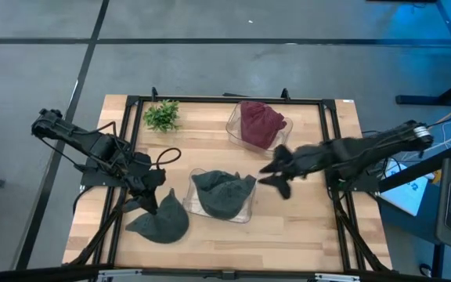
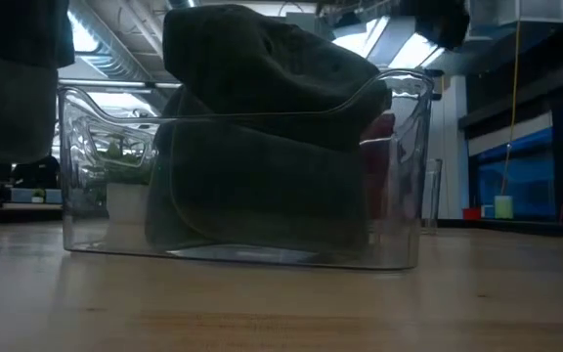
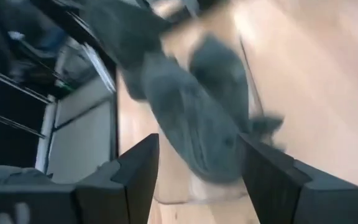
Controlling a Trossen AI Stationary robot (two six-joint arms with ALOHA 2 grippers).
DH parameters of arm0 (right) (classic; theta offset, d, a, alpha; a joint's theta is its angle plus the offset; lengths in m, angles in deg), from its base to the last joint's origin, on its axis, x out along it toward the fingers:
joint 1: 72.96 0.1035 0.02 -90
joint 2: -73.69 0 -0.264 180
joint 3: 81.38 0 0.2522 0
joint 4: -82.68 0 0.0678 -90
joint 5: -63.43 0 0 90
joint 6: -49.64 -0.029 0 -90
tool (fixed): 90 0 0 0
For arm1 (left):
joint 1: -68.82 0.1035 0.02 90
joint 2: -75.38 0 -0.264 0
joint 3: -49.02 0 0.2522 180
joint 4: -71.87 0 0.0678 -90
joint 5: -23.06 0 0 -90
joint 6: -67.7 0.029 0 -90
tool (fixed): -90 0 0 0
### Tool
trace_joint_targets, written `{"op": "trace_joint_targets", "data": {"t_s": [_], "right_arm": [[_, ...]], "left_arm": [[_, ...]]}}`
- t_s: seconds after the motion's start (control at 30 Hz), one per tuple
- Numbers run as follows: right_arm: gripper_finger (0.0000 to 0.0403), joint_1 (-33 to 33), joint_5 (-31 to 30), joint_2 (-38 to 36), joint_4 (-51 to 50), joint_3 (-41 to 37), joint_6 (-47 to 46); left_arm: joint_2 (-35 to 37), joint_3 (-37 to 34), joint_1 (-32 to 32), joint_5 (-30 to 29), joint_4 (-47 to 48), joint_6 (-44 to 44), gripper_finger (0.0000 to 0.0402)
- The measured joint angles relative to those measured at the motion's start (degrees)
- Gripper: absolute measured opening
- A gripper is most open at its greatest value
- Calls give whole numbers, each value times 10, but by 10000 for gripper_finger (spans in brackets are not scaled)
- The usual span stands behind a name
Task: Pick & Place hat
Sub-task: Put the black cap into the bottom transparent bin
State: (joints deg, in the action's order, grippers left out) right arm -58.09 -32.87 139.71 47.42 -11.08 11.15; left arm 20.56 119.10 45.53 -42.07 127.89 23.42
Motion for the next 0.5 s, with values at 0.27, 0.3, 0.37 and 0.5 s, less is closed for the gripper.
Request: {"op": "trace_joint_targets", "data": {"t_s": [0.27,0.3,0.37,0.5], "right_arm": [[213,-1,-21,-155,-5,0,89],[213,-4,-29,-169,-6,0,88],[213,-10,-58,-190,-3,0,83],[213,-10,-49,-214,9,1,176]], "left_arm": [[0,0,-3,-22,0,-2,49],[0,0,-3,-27,0,-2,49],[0,0,-3,-31,0,-1,49],[0,0,-3,-31,0,0,49]]}}
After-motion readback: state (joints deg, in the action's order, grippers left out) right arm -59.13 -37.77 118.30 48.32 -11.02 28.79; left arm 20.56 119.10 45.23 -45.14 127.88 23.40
